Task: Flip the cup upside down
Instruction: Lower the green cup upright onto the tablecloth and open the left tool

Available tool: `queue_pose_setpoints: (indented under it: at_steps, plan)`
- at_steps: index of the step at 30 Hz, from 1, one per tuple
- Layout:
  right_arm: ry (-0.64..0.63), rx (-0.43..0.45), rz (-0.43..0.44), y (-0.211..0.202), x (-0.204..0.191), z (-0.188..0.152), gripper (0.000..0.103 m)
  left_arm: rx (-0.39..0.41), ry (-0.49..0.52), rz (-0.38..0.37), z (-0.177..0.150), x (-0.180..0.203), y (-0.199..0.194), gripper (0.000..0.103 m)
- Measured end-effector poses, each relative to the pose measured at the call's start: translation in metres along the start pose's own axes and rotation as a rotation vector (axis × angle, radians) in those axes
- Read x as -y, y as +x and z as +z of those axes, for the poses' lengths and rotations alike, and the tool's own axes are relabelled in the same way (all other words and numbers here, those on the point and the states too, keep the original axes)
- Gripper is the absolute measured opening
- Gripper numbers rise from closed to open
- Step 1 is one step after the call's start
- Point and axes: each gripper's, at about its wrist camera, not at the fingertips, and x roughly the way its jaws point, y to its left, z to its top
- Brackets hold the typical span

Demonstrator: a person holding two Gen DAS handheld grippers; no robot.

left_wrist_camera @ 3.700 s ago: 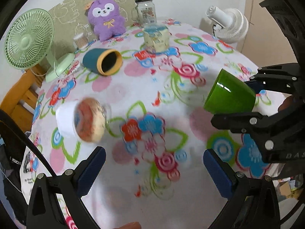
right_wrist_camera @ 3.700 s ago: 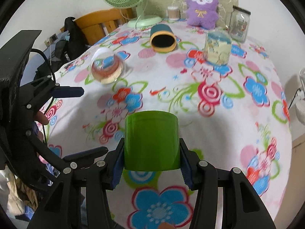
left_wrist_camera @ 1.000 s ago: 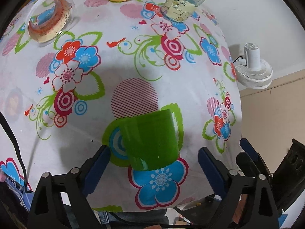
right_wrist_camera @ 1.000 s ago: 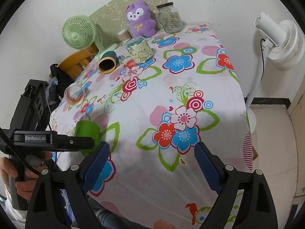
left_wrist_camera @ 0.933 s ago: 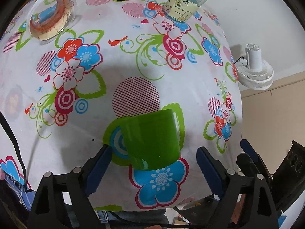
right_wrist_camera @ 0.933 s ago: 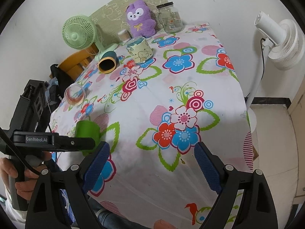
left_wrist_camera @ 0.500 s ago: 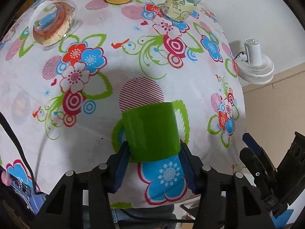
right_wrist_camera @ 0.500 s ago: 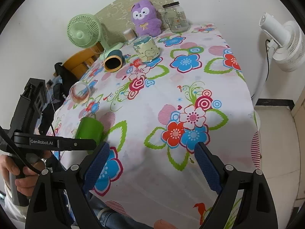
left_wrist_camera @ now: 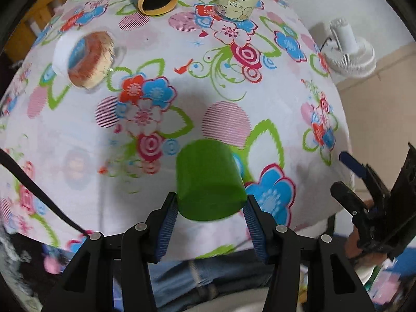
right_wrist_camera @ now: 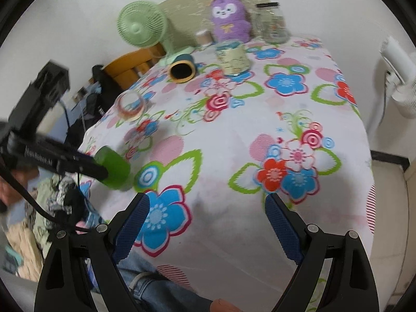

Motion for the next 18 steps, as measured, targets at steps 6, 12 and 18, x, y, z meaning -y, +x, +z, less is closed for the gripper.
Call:
queue_pose_setpoints:
  at_steps: [6,12,18]
  plan:
    - [-0.068,-0.01,0.017,0.006,-0.018,-0.003,0.092,-0.079,0.081,0.108,0.005,-0.007,-0.017,0.051]
    - [-0.092,-0.037,0.042,0.015,-0.029,-0.008,0.092,-0.084,0.111,0.156,0.008,-0.015,-0.024,0.05]
    - [-0.105,-0.062,0.076,0.027,-0.04,-0.014,0.092,-0.089,0.127,0.171,0.009,-0.017,-0.025,0.05]
